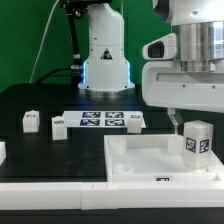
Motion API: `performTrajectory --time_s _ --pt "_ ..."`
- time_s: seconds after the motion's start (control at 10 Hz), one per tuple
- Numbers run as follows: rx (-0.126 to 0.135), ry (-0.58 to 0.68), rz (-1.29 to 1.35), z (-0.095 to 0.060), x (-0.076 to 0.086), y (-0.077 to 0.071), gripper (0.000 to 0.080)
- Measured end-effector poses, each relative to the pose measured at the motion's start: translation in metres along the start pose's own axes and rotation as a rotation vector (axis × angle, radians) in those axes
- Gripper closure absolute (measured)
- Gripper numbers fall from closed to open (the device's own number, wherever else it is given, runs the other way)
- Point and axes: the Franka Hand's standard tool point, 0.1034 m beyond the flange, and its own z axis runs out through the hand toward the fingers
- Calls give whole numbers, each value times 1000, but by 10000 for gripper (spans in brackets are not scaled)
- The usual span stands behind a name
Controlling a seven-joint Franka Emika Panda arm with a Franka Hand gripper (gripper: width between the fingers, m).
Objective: Assemble one leg
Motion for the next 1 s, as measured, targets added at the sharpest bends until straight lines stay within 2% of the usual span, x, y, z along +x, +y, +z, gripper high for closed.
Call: performTrajectory --time_s 0.2,0.4,1.0 --pt "-7 4 -189 0 -2 -2 150" --pt "-20 7 -469 0 2 2 150" --pt "-62 1 -1038 0 11 14 150"
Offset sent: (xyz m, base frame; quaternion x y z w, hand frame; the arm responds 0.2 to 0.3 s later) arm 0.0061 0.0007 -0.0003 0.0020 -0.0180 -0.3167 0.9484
